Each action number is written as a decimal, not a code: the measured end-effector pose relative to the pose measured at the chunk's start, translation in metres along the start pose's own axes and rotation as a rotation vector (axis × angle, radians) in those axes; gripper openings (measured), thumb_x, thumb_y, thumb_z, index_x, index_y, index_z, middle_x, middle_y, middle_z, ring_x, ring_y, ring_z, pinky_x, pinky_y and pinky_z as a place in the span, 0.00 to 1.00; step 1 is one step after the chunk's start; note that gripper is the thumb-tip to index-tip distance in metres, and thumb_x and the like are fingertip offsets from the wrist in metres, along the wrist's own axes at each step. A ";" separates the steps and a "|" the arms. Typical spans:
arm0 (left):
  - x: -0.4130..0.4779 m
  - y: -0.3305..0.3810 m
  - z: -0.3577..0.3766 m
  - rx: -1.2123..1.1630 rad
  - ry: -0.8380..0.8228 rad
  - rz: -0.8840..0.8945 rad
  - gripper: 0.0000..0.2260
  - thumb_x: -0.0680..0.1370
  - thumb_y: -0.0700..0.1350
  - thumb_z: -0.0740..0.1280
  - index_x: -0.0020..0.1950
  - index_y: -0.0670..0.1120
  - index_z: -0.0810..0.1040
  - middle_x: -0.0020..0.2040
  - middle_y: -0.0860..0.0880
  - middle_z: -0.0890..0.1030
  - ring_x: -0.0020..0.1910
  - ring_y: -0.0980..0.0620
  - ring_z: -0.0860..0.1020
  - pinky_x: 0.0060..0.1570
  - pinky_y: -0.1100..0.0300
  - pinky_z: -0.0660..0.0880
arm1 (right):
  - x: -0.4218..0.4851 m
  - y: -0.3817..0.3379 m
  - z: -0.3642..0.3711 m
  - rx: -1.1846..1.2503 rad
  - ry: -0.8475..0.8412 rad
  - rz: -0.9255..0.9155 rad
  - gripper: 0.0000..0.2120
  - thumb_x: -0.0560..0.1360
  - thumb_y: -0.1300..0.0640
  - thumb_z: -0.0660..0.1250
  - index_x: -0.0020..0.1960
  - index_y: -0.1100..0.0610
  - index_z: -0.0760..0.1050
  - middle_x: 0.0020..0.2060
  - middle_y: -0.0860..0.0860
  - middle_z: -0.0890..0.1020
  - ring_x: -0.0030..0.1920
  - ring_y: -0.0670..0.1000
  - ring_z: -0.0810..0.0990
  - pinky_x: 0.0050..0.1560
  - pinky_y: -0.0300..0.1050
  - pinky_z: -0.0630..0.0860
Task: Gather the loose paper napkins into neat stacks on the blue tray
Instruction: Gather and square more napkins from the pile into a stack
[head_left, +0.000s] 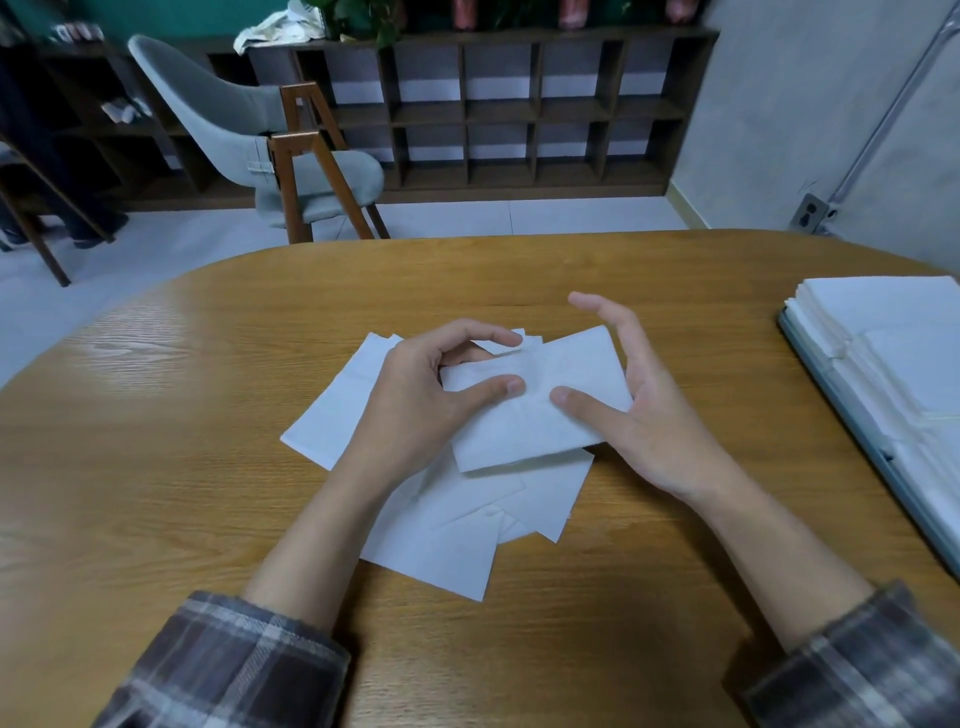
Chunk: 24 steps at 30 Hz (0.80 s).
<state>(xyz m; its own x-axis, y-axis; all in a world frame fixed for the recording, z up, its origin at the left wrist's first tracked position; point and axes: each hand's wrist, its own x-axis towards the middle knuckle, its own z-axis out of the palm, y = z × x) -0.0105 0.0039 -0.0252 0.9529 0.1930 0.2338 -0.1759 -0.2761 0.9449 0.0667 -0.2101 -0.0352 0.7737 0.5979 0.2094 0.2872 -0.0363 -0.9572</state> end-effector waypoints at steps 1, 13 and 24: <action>0.000 -0.001 -0.001 0.011 -0.005 0.003 0.13 0.75 0.40 0.79 0.58 0.49 0.85 0.44 0.49 0.88 0.46 0.49 0.87 0.45 0.58 0.82 | 0.000 0.001 0.000 -0.012 -0.005 -0.006 0.34 0.80 0.60 0.73 0.77 0.35 0.63 0.69 0.52 0.78 0.64 0.59 0.81 0.66 0.68 0.77; 0.003 -0.007 0.002 -0.047 0.096 -0.036 0.12 0.79 0.45 0.76 0.62 0.55 0.82 0.43 0.34 0.79 0.37 0.32 0.78 0.40 0.48 0.76 | 0.003 -0.004 -0.008 0.425 -0.020 0.035 0.19 0.75 0.63 0.71 0.63 0.48 0.82 0.57 0.49 0.83 0.56 0.49 0.83 0.52 0.42 0.81; 0.002 -0.030 -0.003 0.643 -0.118 0.127 0.14 0.75 0.53 0.78 0.59 0.57 0.83 0.56 0.61 0.83 0.55 0.62 0.79 0.57 0.55 0.77 | 0.009 0.016 -0.020 -0.276 0.395 0.070 0.17 0.81 0.66 0.67 0.61 0.49 0.85 0.59 0.36 0.84 0.63 0.31 0.77 0.60 0.22 0.67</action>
<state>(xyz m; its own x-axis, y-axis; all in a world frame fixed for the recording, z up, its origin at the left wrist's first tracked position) -0.0043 0.0148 -0.0523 0.9616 0.0280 0.2729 -0.1408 -0.8034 0.5785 0.0896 -0.2216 -0.0443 0.9363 0.2384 0.2579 0.3247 -0.3080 -0.8942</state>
